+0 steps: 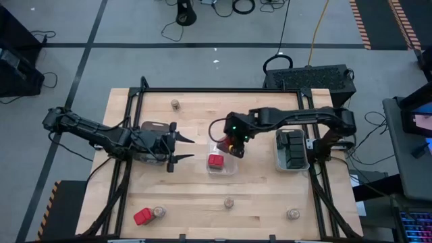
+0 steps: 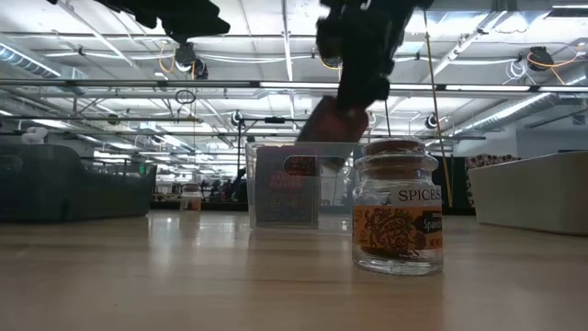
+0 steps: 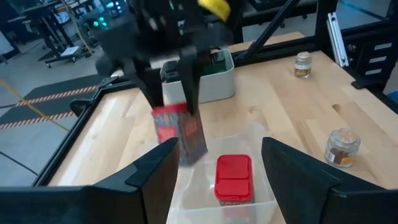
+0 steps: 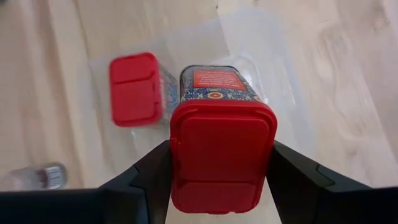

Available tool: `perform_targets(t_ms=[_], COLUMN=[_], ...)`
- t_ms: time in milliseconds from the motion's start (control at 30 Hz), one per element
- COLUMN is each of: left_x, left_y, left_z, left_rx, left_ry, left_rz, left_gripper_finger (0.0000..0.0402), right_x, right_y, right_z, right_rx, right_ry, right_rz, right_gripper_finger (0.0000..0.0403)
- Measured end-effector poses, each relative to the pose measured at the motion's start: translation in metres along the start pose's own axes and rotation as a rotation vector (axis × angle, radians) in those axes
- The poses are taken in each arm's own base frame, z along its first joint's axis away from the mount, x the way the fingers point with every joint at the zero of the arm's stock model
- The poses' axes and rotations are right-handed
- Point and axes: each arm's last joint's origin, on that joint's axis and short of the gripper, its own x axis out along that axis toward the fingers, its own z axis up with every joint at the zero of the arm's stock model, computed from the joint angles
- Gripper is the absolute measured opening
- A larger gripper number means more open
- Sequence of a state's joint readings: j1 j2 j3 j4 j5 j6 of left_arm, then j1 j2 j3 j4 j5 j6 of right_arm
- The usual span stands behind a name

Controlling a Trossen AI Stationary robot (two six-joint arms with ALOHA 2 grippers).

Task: Sort spices by type
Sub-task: Put the red seasoning can into the transparent bin

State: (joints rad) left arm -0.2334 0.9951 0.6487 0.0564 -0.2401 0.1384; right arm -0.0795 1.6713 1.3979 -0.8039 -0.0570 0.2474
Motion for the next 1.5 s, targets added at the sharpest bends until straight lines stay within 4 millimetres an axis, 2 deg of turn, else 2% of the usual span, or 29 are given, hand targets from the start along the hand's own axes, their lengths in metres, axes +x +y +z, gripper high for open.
perform_targets(t_ms=[233, 500, 867, 1100, 1333, 1500], left_x=[0.0, 0.0, 0.0, 0.0, 0.0, 0.0], left_y=[0.0, 0.0, 0.001, 0.001, 0.001, 0.001], left_z=[-0.002, -0.002, -0.002, -0.002, -0.002, -0.002], left_rx=[0.004, 0.003, 0.002, 0.002, 0.002, 0.001], left_ry=[0.022, 0.021, 0.022, 0.021, 0.022, 0.022], left_rz=[-0.003, 0.001, 0.004, 0.004, 0.005, 0.005], left_gripper_finger=[0.0235, 0.0235, 0.0235, 0.0235, 0.0235, 0.0235], right_x=[0.029, 0.049, 0.051, 0.059, 0.061, 0.062], right_y=[0.0, 0.001, 0.018, 0.019, 0.019, 0.019], right_z=[0.004, 0.004, 0.007, 0.007, 0.006, 0.006], right_rx=[-0.074, -0.133, -0.261, -0.257, -0.256, -0.256], right_ry=[0.016, 0.044, -0.026, -0.019, -0.005, -0.004], right_rz=[-0.036, -0.038, -0.004, -0.004, -0.004, -0.003], right_gripper_finger=[0.02, 0.02, 0.02, 0.02, 0.0229, 0.0235])
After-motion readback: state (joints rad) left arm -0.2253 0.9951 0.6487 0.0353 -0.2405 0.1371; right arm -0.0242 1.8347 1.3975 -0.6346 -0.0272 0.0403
